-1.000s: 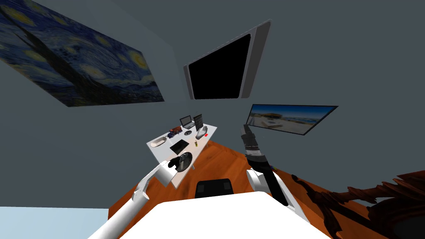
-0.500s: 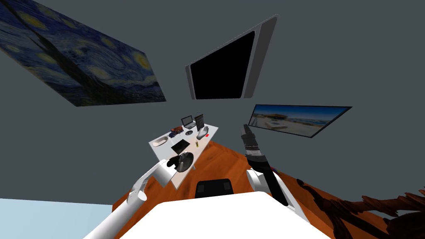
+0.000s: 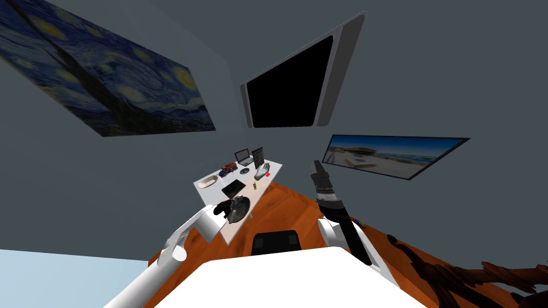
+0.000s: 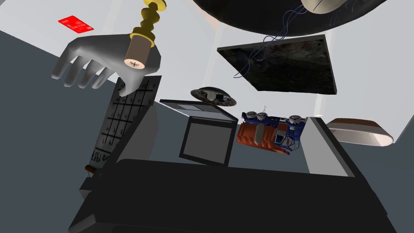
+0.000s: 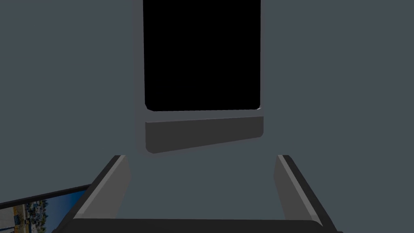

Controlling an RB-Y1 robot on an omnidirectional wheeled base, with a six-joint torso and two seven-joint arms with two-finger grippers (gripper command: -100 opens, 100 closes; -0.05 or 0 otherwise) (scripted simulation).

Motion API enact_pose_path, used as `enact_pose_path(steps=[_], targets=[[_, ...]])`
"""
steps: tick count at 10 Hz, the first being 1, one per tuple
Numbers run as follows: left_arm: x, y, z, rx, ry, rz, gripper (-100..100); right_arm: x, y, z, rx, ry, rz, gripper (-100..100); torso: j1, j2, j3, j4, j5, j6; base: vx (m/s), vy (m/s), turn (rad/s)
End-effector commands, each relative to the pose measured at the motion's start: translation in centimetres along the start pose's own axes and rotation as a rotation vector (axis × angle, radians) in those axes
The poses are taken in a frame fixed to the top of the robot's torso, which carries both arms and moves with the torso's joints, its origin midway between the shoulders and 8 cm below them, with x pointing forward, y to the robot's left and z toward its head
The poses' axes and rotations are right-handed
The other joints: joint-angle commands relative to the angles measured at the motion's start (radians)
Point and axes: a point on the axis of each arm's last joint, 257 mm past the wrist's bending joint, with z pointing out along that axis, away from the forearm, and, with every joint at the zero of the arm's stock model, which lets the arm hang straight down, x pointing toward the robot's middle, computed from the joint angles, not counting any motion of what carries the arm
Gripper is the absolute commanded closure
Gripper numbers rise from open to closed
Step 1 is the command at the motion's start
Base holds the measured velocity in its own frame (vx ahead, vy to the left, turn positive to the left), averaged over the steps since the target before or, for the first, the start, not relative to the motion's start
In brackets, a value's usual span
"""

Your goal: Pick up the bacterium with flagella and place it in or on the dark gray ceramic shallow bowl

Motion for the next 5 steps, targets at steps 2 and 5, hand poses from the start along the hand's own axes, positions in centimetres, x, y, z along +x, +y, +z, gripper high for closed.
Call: enact_pose_path(steps=[2, 5], targets=[[0.0, 0.0, 0.0, 0.0, 0.0, 0.0, 0, 0.0, 0.0, 0.0, 0.0, 0.0, 0.0, 0, 0.0, 0.0, 0.0, 0.0, 0.0, 0.0, 0.0, 0.0, 0.0], [0.0, 0.0, 0.0, 0.0, 0.0, 0.0, 0, 0.0, 0.0, 0.0, 0.0, 0.0, 0.0, 0, 0.0, 0.0, 0.0, 0.0, 0.0, 0.0, 0.0, 0.0, 0.0]])
